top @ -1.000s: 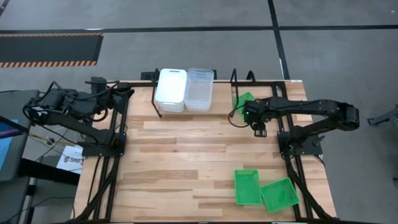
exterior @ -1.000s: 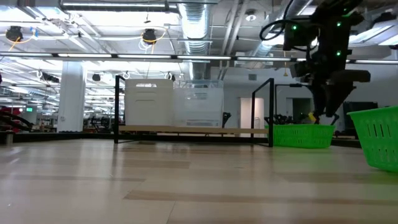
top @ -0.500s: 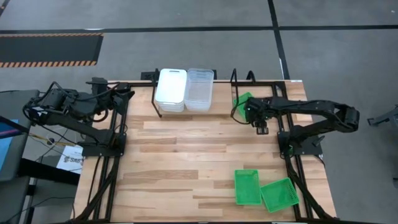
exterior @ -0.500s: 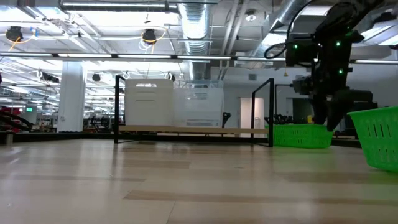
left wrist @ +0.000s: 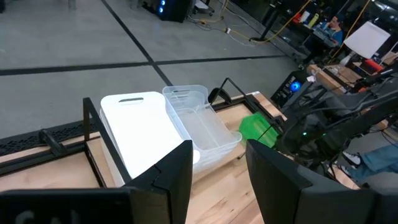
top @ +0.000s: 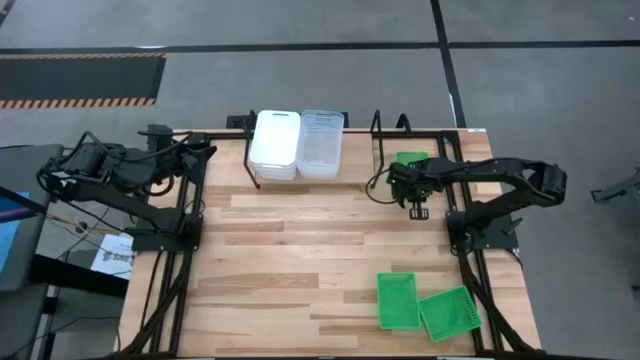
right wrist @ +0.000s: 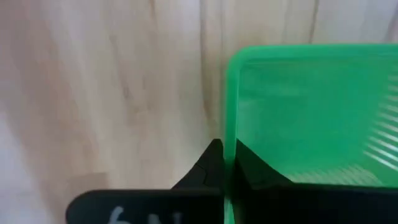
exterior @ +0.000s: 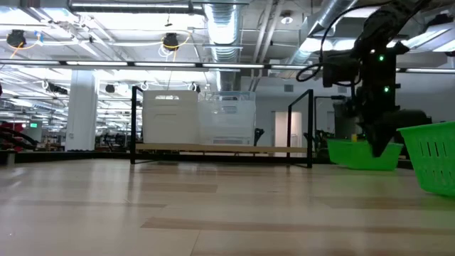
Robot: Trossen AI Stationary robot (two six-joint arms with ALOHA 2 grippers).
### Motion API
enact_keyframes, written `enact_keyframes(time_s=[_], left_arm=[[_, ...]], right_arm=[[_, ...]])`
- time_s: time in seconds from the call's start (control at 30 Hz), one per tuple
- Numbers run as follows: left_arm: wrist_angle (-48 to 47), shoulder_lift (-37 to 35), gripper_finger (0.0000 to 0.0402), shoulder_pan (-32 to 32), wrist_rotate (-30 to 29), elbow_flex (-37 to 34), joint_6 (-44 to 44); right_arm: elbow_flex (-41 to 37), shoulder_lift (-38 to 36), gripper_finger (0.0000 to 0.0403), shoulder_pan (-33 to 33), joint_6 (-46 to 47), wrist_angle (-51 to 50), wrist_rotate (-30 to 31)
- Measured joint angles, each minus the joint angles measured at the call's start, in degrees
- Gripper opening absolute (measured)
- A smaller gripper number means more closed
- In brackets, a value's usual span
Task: Stack baskets on shelf by color
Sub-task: Put the top green bin on the shelf
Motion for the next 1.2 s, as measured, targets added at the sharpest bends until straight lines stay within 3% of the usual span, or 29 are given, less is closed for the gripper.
enact_keyframes(time_s=[0.27, 0.4, 0.5, 0.6, 0.7, 0.83, 1.0, 1.2], left_arm=[[0.22, 0.0, 0.0137, 0.0, 0.0, 0.0, -0.13], [0.22, 0.01, 0.0137, 0.0, -0.02, -0.02, -0.13], [0.21, 0.02, 0.0137, 0.0, -0.04, -0.02, -0.15], [0.2, 0.0, 0.0137, 0.0, -0.04, -0.02, 0.03], [0.18, 0.0, 0.0137, -0.02, -0.03, -0.02, 0.32], [0.17, 0.0, 0.0137, -0.02, -0.04, -0.02, 0.4], [0.13, 0.0, 0.0137, -0.01, -0.04, -0.02, 0.47], [-0.07, 0.0, 0.0137, 0.0, -0.02, -0.02, 0.96]], right_arm=[[12.97, -9.15, 0.0006, 1.24, 12.15, -9.93, 0.25], [22.26, -13.31, 0.0005, 0.91, 15.64, -11.96, 5.34], [27.92, -15.47, 0.0003, 0.98, 14.98, -5.74, 8.24], [30.41, -16.3, 0.0003, 1.64, 10.49, 7.93, 5.36], [30.72, -13.98, 0.0003, 1.7, 8.27, 19.52, 0.83], [30.63, -7.85, 0.0003, 1.6, 7.92, 27.64, -1.81], [30.5, -0.2, 0.0003, 1.57, 6.7, 29.36, -2.9], [30.57, 3.34, 0.0004, -0.01, 6.81, 28.34, -7.67]])
